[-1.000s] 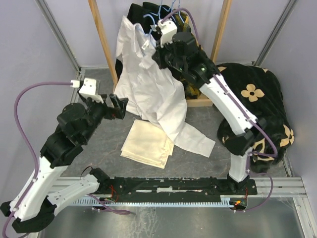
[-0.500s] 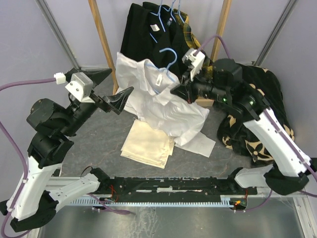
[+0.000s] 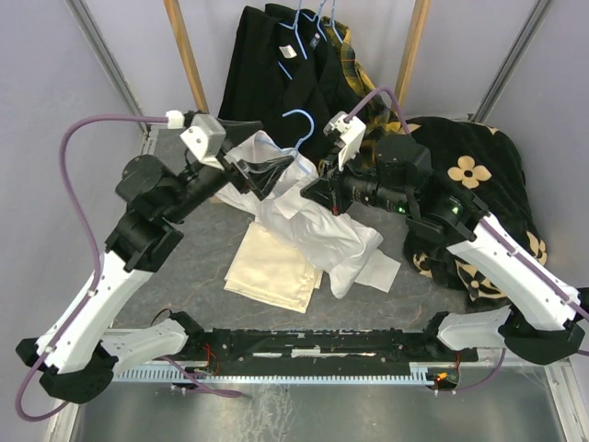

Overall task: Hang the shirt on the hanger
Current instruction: Adjust the hanger.

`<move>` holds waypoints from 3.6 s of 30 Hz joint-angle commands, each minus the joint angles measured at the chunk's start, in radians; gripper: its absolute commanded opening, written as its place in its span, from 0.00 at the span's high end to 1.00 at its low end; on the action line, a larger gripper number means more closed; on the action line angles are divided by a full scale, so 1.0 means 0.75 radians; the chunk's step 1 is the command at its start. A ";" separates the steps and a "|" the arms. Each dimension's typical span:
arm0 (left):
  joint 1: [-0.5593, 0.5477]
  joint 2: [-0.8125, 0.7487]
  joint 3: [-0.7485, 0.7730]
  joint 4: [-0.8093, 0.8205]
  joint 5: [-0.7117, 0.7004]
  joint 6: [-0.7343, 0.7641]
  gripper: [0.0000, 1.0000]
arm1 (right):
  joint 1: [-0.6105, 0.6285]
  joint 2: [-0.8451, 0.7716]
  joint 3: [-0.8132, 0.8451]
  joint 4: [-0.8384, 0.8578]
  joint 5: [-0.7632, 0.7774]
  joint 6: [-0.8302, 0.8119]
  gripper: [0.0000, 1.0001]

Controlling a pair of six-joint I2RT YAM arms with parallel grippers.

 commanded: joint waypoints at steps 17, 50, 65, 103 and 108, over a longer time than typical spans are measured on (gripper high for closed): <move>-0.003 0.101 -0.005 0.122 0.095 -0.005 0.42 | 0.072 0.101 0.102 0.124 -0.004 0.064 1.00; -0.003 -0.007 -0.042 0.087 0.077 0.090 0.97 | 0.080 -0.196 -0.232 0.035 0.005 -0.042 0.47; -0.003 -0.024 -0.058 0.112 0.087 0.027 0.97 | 0.079 -0.283 -0.366 0.083 -0.055 -0.078 1.00; -0.003 -0.548 -0.379 -0.673 -0.480 -0.237 0.11 | 0.079 -0.053 -0.092 0.132 0.427 -0.019 1.00; -0.001 -0.513 -0.383 -0.740 -0.537 -0.286 0.11 | 0.080 0.009 -0.002 0.062 0.561 -0.001 1.00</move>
